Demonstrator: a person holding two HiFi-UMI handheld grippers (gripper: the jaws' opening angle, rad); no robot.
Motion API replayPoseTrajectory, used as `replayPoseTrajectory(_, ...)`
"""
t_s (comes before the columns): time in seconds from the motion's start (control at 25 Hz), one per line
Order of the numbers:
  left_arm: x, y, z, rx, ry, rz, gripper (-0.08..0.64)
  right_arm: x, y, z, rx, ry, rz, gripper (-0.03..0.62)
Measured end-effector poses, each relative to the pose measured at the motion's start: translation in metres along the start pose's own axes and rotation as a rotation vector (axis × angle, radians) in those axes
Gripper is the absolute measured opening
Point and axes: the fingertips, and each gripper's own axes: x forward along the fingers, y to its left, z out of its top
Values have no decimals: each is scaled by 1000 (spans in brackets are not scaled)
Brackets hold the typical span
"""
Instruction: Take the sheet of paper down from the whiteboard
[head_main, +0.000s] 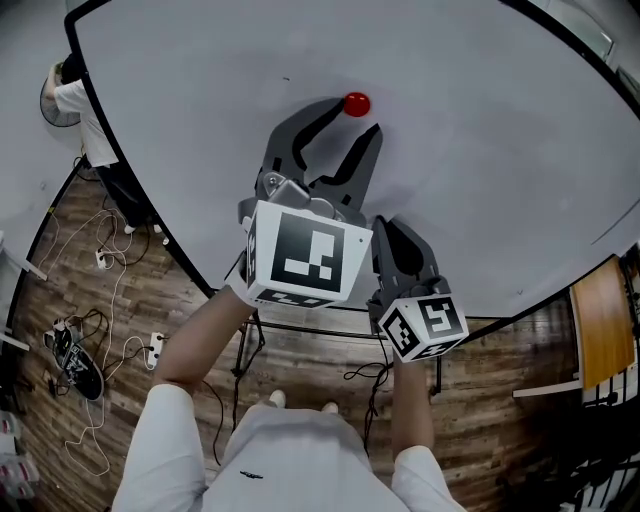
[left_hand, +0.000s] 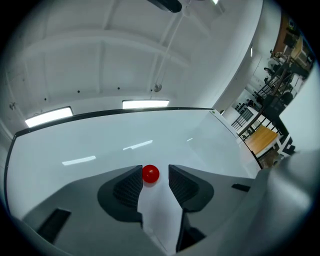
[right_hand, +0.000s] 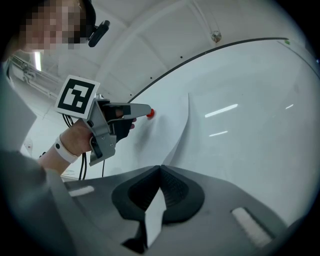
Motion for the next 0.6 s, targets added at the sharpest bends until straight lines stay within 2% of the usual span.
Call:
replayPoseTrajectory(0.36,9,8,-11,90,41,66,147,1,-1,-1,5,-12,10,11)
replayPoseTrajectory(0.6,12,9,-2,129,16,110,136,0,-4,-2,17,-18,19,11)
